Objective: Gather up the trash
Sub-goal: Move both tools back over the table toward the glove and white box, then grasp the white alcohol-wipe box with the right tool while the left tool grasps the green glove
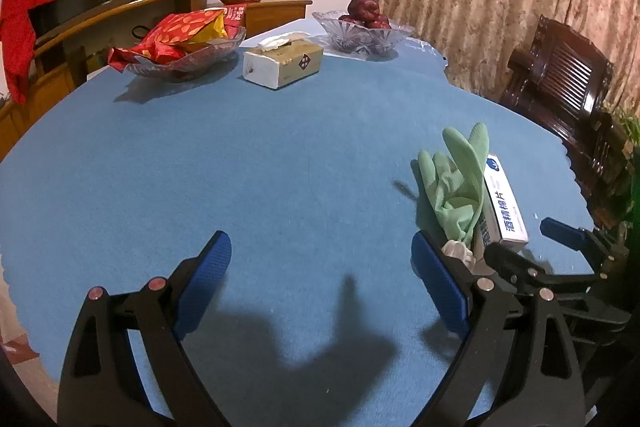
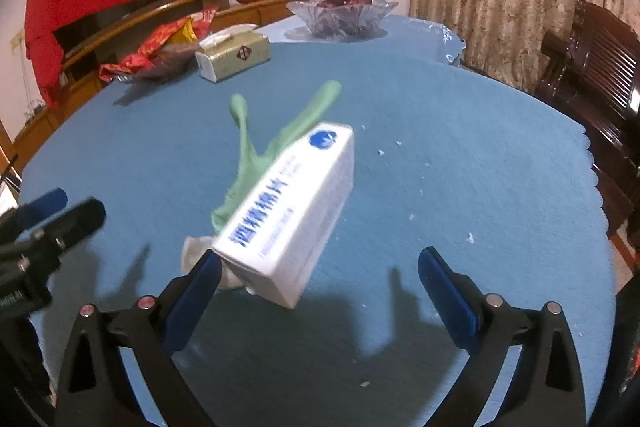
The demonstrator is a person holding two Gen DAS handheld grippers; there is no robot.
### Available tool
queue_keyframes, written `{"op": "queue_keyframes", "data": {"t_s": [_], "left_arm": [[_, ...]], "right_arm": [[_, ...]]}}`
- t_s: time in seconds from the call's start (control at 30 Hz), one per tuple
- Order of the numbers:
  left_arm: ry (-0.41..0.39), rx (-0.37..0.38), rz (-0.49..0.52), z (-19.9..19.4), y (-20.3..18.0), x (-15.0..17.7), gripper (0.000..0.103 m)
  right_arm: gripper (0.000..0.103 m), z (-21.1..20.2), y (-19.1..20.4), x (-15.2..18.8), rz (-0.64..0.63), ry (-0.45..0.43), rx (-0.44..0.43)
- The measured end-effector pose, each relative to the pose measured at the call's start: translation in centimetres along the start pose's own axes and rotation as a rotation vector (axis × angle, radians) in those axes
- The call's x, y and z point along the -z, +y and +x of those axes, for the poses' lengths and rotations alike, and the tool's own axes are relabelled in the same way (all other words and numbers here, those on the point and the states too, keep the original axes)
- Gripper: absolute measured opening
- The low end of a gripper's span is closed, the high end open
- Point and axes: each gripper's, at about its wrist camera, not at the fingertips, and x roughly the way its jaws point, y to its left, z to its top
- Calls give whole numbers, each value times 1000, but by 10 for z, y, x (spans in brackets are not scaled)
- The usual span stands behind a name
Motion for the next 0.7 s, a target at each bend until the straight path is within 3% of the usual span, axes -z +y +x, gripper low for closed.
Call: {"op": "queue_keyframes", "data": {"t_s": [0.2,0.33,0.53,0.63,0.7], "left_arm": [[8,4,2,3,-3,3,89],[14,4,-5,5,-4,4,89],[11,4,2,4,-5,1,89],[12,5,7,4,-8,1,89],[11,6,9,4,-10,1,89]], "right_arm": [[92,-7,-4,0,-56,-8,58],[90,0,-4,-1,-32,9,27],[78,13,-4,-1,26,22,8],[61,18,-5,-2,29,31,7],[40,18,-8,-1,35,40,6]]}}
